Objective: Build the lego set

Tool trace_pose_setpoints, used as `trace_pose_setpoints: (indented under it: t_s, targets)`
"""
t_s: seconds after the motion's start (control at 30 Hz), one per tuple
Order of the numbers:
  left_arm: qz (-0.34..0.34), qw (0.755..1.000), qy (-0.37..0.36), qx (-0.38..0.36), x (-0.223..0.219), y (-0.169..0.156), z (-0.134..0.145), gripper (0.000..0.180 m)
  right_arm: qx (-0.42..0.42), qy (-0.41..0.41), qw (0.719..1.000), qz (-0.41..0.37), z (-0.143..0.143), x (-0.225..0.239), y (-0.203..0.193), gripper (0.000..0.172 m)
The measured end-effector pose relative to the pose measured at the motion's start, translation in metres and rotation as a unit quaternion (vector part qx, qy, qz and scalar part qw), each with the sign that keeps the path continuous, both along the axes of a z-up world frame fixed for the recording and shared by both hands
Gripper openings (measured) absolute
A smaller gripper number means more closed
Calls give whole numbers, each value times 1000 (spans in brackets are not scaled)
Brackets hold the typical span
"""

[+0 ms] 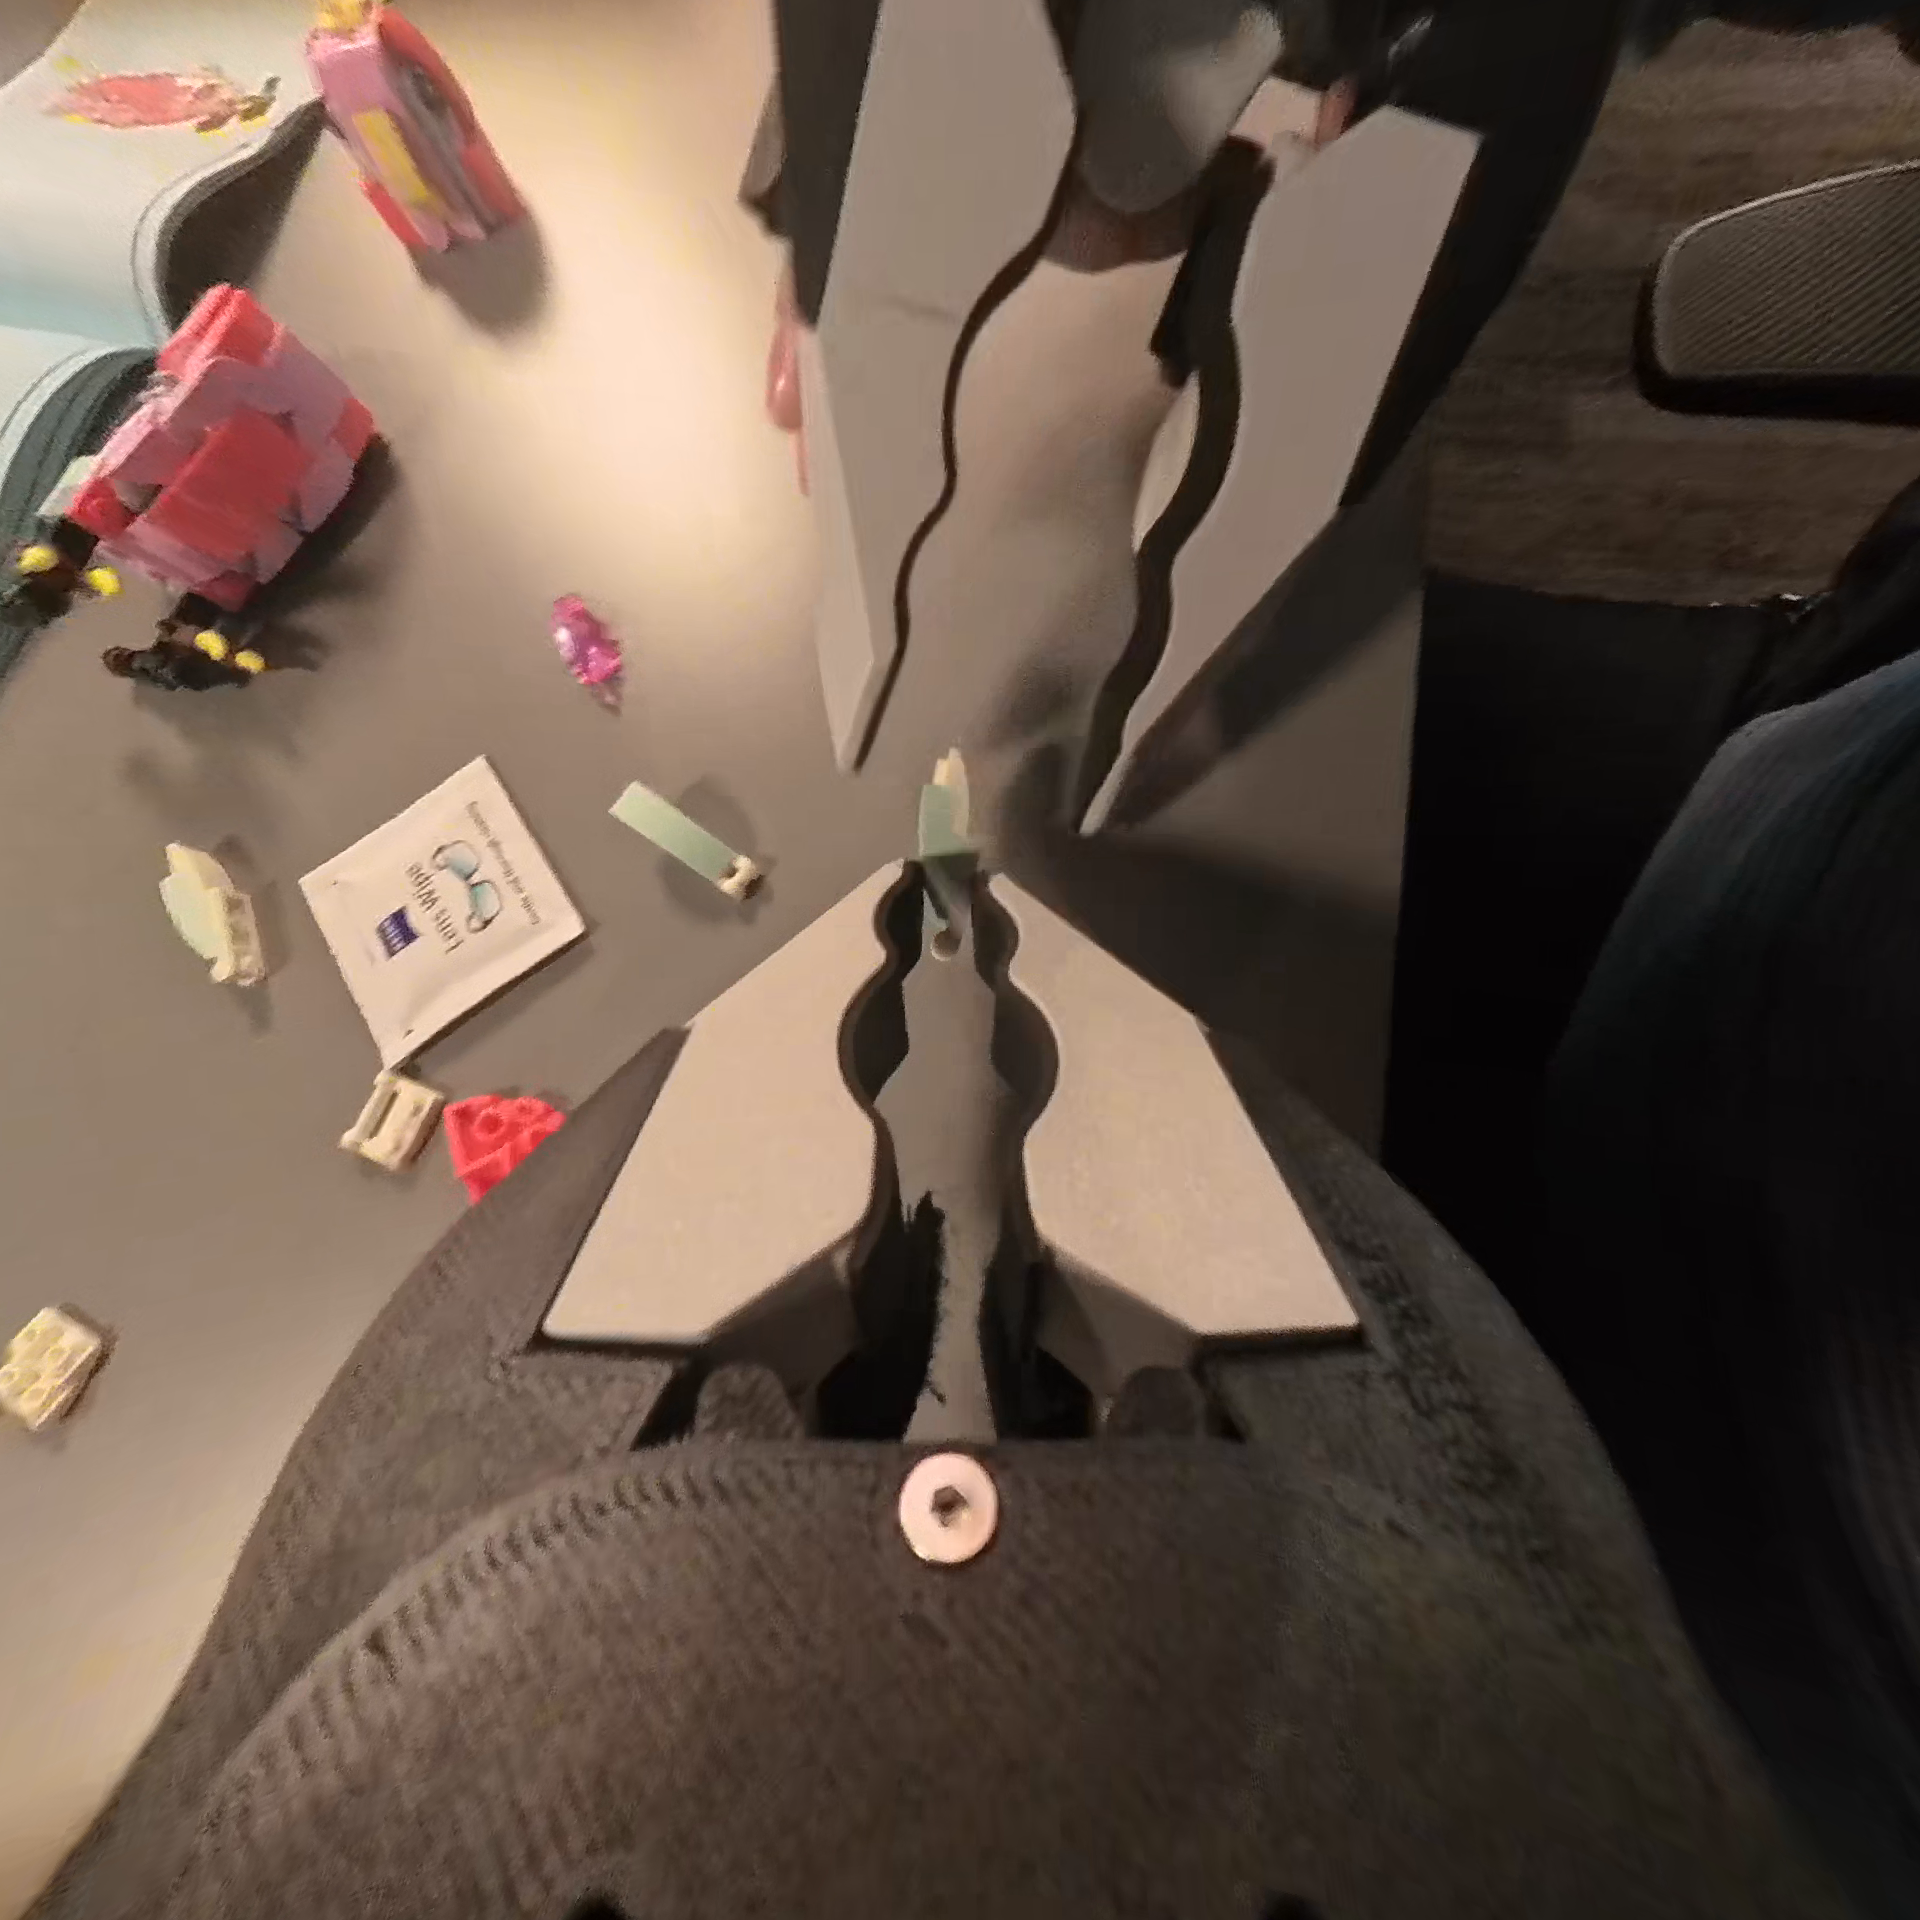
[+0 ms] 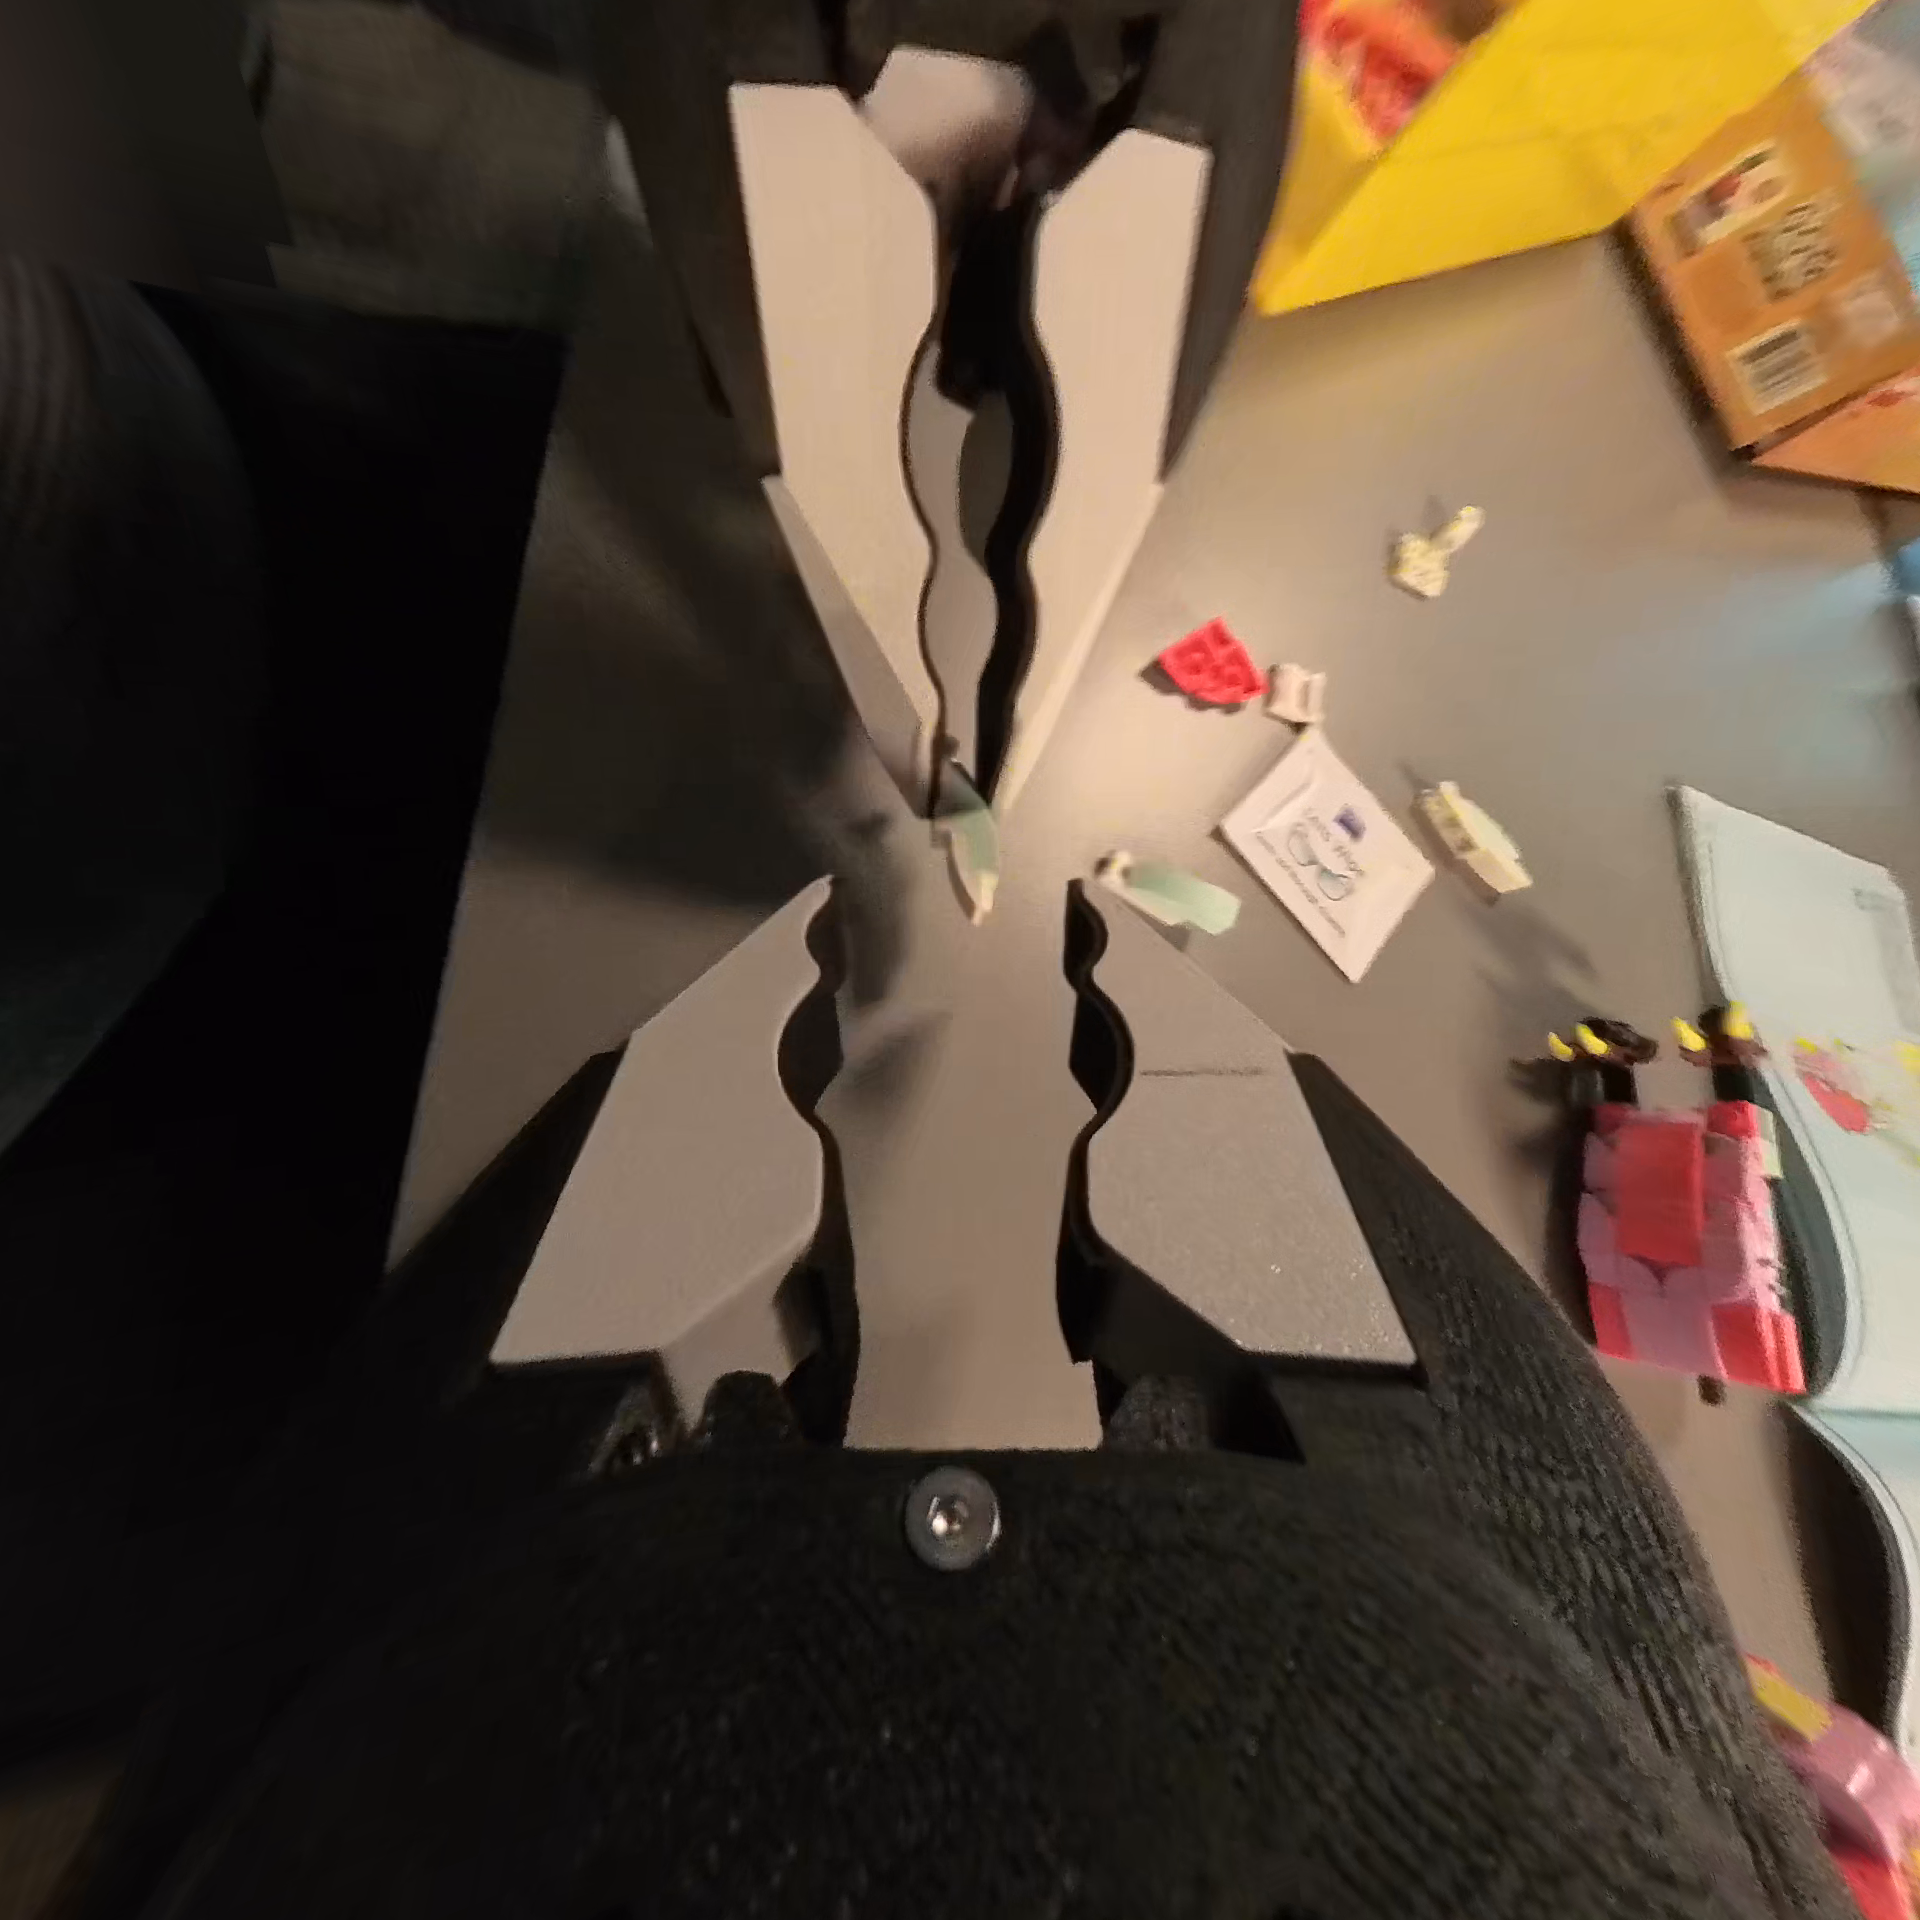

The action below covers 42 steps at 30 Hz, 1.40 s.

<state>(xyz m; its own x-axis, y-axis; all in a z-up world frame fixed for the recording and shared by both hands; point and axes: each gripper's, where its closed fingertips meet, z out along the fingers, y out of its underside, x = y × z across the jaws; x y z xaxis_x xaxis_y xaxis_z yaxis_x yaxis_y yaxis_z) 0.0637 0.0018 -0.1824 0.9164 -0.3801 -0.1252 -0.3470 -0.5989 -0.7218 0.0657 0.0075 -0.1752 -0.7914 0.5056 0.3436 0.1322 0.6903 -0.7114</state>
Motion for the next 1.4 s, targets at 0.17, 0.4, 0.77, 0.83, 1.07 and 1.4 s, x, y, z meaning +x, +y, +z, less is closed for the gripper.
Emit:
trace_pose_setpoints:
  t_s: [0.17, 0.4, 0.77, 0.83, 1.07, 1.4]
  targets:
    - [63, 998, 2, -11, -30, -10, 0, 8, -85, 138, 982, -96, 32, -22, 40, 38]
    - [125, 991, 22, -36, -63, -22, -9, 8, -155, 347, 892, -243, 87, -23, 101, 9]
    - [146, 985, -87, -43, -53, -20, -12, 15, -192, 378, 855, -297, 102, -17, 128, 8]
    - [156, 983, -90, -39, -56, -22, -10, 28, -196, 384, 850, -303, 104, -15, 131, 8]
    - [208, 973, -84, 47, -78, -6, 21, 42, -193, 387, 848, -305, 104, -17, 132, 8]
    - [269, 962, -53, 0, -157, 60, 2, 28, -193, 375, 851, -312, 100, -20, 136, 7]
